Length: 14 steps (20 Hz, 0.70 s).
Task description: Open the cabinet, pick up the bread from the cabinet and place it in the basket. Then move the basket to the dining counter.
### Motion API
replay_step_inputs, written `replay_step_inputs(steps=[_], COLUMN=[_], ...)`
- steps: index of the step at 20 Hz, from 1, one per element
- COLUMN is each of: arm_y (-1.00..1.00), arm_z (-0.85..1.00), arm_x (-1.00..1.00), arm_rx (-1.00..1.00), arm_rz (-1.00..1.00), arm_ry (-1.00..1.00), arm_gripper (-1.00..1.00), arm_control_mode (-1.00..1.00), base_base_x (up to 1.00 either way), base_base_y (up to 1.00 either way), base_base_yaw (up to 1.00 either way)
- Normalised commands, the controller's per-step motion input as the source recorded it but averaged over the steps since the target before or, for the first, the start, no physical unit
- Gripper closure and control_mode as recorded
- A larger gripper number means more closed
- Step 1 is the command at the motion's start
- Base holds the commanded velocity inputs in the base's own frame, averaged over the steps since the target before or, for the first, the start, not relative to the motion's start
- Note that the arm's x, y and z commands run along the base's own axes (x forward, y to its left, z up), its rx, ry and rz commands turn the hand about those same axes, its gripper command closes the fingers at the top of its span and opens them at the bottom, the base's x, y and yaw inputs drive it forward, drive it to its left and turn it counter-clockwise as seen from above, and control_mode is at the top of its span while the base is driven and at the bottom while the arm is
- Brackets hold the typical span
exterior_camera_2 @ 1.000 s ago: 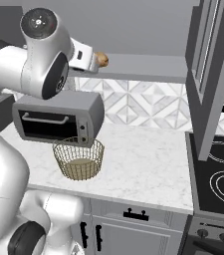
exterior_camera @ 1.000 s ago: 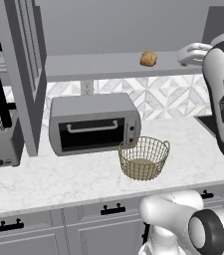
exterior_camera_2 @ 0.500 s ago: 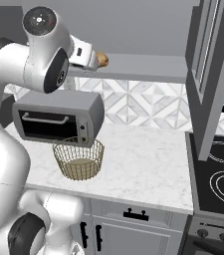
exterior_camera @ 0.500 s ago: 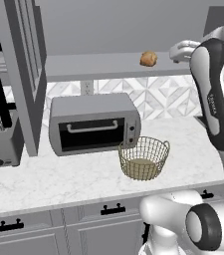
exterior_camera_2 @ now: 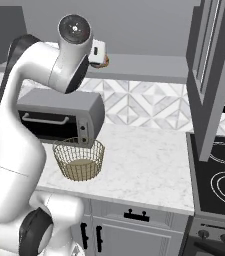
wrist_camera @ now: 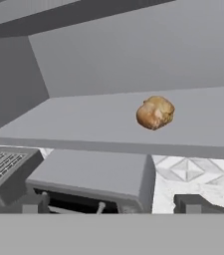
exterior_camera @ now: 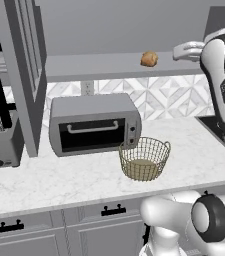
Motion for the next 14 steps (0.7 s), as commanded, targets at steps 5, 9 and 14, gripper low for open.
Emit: replay_step_inputs(steps=[5,9,14], arm_y=[0.0,0.0,-0.16], arm_z=[-0.14,-0.11,0.0], arm_x=[0.39,0.51,0.53], arm_rx=[0.0,0.0,0.0], arm_rz=[0.15,0.06,0.06], arm_ry=[-0.03,0.0,0.0], arm_gripper=[-1.0,-1.0,-1.0], arm_control_mode=[-1.0,-1.0,-1.0], base_base_x=[0.0,0.0,0.0], base_base_y=[0.0,0.0,0.0], base_base_yaw=[0.0,0.0,0.0])
